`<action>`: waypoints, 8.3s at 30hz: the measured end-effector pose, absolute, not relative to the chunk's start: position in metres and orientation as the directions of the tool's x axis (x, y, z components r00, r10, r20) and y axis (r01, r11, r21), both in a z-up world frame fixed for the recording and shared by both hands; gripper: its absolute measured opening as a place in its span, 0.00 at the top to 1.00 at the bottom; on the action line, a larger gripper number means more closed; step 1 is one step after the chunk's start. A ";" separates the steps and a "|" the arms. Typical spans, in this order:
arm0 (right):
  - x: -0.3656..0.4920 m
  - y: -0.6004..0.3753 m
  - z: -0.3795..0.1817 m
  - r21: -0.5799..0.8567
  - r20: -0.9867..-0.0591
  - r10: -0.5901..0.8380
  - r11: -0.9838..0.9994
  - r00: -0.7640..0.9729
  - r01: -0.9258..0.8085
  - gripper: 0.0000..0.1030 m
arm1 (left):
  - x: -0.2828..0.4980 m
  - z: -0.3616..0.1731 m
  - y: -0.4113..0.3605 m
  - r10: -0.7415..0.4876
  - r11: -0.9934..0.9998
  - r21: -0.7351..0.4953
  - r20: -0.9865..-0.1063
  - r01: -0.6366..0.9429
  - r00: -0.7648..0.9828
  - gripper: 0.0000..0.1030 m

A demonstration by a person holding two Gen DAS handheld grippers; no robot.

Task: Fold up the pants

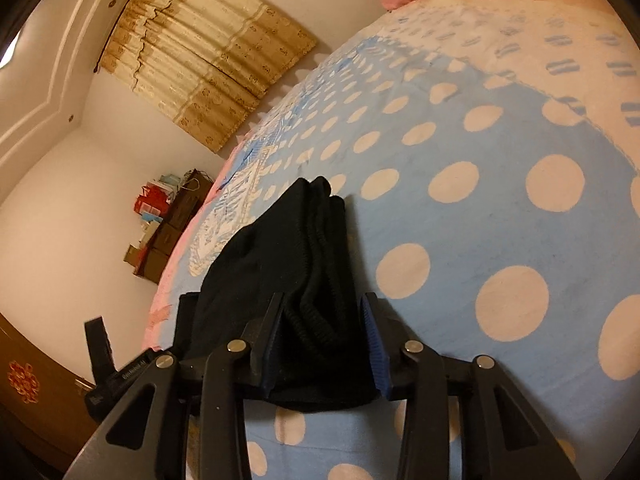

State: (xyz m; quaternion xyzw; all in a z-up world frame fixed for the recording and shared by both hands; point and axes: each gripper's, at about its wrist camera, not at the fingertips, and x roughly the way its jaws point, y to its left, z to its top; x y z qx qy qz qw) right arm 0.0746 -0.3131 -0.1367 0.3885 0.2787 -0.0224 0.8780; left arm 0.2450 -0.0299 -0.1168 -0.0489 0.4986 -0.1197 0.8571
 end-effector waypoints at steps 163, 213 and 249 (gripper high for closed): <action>0.227 -0.076 -0.123 0.276 -0.634 0.115 0.957 0.765 0.085 0.22 | 0.207 -0.080 0.143 0.191 0.974 0.032 -0.652 -0.224 0.734 0.33; 0.128 -0.051 -0.017 0.124 -0.321 0.132 0.988 0.938 -0.097 0.13 | 0.175 -0.044 0.111 0.210 0.973 0.059 -0.626 -0.222 0.751 0.01; 0.131 -0.034 -0.008 0.119 -0.339 0.158 0.985 0.928 -0.125 0.13 | 0.175 -0.045 0.115 0.245 0.967 0.107 -0.622 -0.230 0.744 0.00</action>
